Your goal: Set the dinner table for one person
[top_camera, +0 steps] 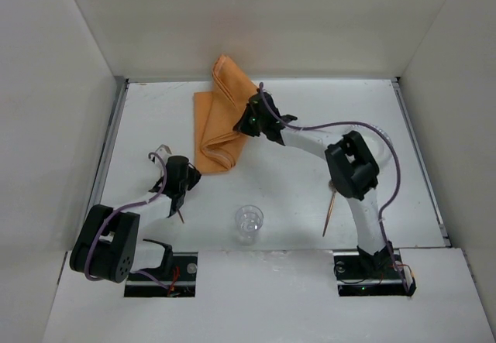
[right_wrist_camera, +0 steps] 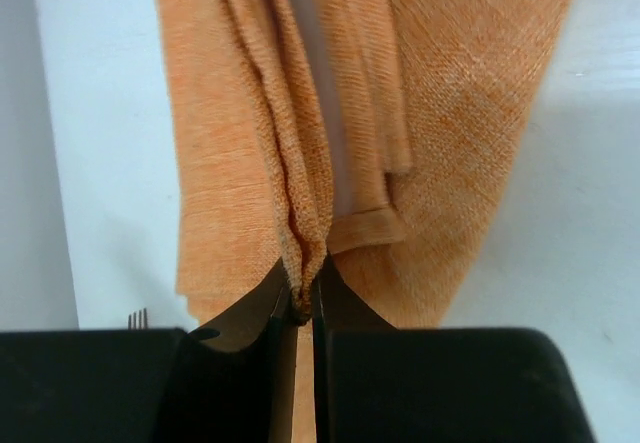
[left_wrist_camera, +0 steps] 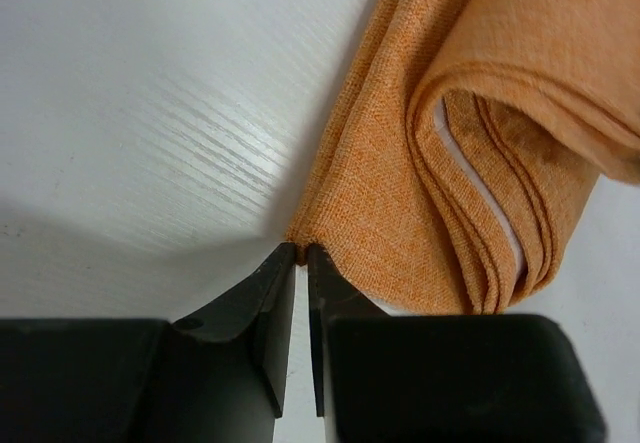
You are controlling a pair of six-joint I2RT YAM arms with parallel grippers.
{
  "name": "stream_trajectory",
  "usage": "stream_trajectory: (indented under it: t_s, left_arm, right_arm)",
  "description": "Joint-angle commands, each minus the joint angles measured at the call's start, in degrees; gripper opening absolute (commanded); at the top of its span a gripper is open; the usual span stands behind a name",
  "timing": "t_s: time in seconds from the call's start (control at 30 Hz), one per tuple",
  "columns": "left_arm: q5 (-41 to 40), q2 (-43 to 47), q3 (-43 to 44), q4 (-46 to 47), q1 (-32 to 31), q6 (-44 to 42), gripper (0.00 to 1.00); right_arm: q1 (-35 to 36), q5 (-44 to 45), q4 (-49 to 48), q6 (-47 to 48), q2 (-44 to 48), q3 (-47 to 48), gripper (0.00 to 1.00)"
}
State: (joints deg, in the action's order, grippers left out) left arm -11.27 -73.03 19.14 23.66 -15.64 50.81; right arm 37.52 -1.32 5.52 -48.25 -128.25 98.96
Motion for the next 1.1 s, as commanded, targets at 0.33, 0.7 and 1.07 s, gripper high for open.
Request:
stream_trajectory:
  t_s: [0.33,0.7,1.07]
  left_arm:
    - [-2.44,-0.09,-1.64,1.92,0.48,2.81,0.03]
    - [-5.78,4.38,-2.52,-0.63,0.74,4.21,0.01]
    - [-11.49,18.97,-4.72,-9.15,1.27,3.25,0.03]
  right_arm:
    - [-6.53,13.09,-17.12,2.29,40.42,-42.50,0.06]
    - [-13.21,16.44,-10.18,3.59,58.63,-57.74,0.07]
    - [-13.83,14.94,-7.27,2.56,56.17,-57.45,0.10]
